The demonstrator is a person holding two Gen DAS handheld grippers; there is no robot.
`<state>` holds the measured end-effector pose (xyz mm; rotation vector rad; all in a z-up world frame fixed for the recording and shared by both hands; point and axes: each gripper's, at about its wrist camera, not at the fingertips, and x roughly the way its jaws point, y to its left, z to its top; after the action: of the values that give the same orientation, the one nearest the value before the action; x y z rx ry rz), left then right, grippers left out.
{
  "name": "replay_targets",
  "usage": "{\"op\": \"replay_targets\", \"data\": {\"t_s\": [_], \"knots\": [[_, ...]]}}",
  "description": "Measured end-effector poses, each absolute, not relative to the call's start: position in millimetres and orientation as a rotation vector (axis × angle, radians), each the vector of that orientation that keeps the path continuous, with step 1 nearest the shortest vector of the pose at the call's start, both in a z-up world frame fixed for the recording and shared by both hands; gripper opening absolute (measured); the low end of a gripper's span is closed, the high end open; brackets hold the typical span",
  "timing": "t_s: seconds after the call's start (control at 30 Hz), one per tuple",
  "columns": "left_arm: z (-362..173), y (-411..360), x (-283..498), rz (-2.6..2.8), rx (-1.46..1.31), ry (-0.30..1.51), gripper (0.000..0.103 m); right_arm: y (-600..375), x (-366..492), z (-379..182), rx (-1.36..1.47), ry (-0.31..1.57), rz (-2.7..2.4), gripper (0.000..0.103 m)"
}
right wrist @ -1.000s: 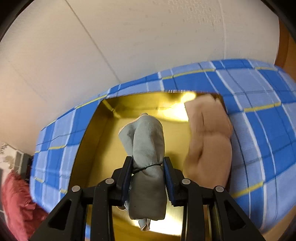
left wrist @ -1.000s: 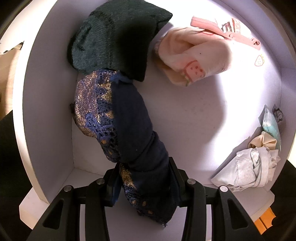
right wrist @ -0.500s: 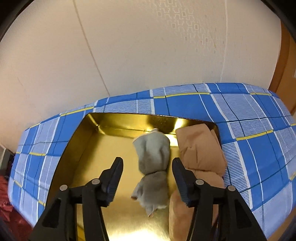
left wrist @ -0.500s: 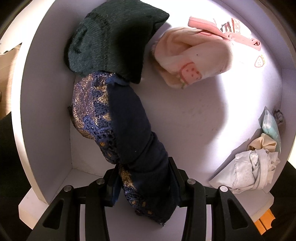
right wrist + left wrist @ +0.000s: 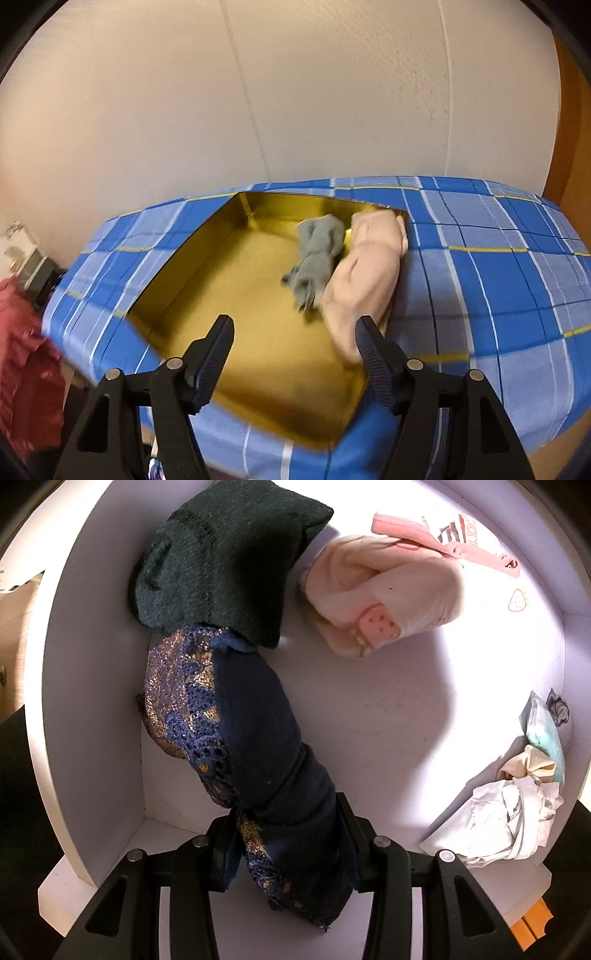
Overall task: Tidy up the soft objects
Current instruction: 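Return the right gripper to the drawer above the rolled clothes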
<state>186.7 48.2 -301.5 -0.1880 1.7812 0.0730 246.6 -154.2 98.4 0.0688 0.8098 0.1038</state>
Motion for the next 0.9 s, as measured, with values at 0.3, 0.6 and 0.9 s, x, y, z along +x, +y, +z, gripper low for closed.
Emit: {"op": "replay_targets", "data": {"t_s": [0.3, 0.6, 0.9], "knots": [[-303, 54, 181, 0.058, -0.25, 1.756, 0.044, -152, 170, 49, 0.072, 0.914, 0.23, 0.072], [-301, 59, 173, 0.042, -0.31, 1.726, 0.044, -133, 144, -65, 0.007, 1.243, 0.258, 0.072], [-291, 61, 158, 0.041, -0.24, 1.708, 0.037, -129, 135, -141, -0.039, 1.544, 0.198, 0.073]]}}
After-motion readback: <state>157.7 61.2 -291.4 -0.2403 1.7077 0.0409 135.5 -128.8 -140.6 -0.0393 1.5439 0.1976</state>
